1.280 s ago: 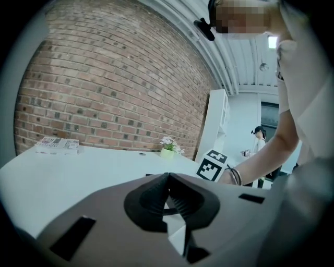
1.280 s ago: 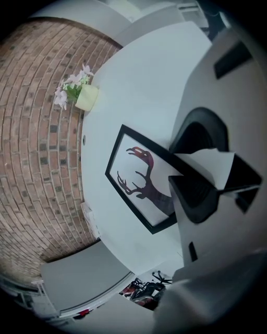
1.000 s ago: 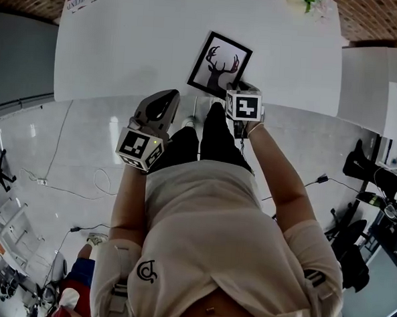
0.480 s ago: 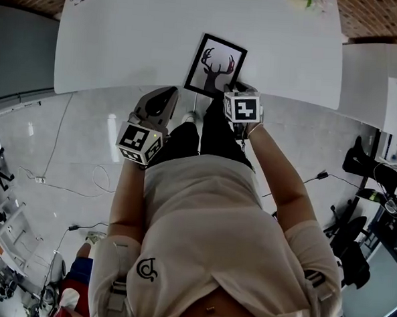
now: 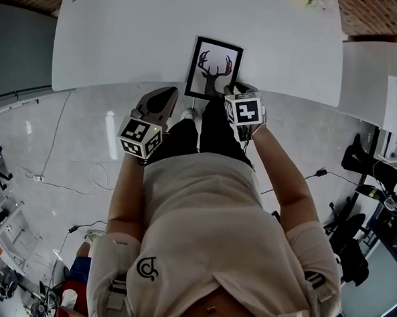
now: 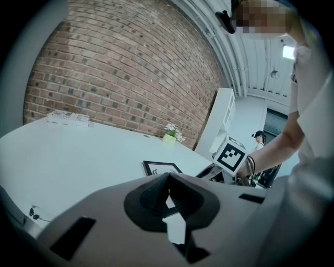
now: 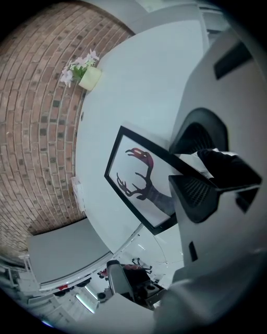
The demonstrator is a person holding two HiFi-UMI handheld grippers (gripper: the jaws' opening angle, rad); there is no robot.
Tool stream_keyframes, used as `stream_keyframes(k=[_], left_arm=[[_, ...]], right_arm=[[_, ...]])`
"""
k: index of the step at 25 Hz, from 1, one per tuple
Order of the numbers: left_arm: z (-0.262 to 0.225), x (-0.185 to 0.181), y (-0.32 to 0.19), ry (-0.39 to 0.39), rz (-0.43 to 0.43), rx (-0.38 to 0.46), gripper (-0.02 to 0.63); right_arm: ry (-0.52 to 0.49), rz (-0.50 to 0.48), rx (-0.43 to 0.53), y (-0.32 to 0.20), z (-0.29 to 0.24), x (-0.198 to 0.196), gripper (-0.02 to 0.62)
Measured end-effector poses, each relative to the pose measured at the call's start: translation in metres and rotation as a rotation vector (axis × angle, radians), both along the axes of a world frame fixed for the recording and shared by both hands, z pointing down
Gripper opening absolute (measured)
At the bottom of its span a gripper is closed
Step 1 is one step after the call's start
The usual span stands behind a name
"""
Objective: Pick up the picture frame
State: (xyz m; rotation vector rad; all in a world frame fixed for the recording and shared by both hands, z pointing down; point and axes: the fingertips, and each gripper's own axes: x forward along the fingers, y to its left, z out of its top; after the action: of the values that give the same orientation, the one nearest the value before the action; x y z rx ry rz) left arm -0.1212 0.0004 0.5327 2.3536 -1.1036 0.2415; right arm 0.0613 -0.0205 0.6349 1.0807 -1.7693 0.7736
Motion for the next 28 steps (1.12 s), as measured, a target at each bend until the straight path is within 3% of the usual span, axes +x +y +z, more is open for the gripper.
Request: stream_keyframes(k=[9, 13, 15, 17, 18, 22, 28], left_arm=[[0.041, 0.010, -0.002, -0.008, 0.038, -0.073, 0.014], [0.056, 0.024, 0.002, 0.030, 0.107, -0.136, 0.017], [0.066, 0.030, 0.004, 0.037, 0.138, -0.179, 0.064], [0.078, 0.034, 0.004, 0.071, 0.145, -0.242, 0.198], [0.084, 0.036, 0.003, 0.105, 0.138, -0.282, 0.236], [0.102, 0.041, -0.004, 0.262, 0.080, -0.441, 0.255], [0.112, 0.053, -0.007, 0.272, 0.093, -0.490, 0.236]], right_arm=[[0.014, -0.056, -0.008, 0.006, 0.002, 0.000, 0.127], [0.007, -0.050, -0.011, 0.006, 0.002, 0.001, 0.127], [0.006, -0.044, -0.012, 0.005, 0.002, 0.002, 0.127], [0.001, -0.036, -0.012, 0.005, 0.002, 0.002, 0.126], [-0.001, -0.032, -0.013, 0.005, 0.003, 0.002, 0.126], [-0.010, -0.020, -0.019, 0.005, 0.003, 0.003, 0.124], [-0.010, -0.047, 0.018, 0.005, -0.002, -0.002, 0.124]])
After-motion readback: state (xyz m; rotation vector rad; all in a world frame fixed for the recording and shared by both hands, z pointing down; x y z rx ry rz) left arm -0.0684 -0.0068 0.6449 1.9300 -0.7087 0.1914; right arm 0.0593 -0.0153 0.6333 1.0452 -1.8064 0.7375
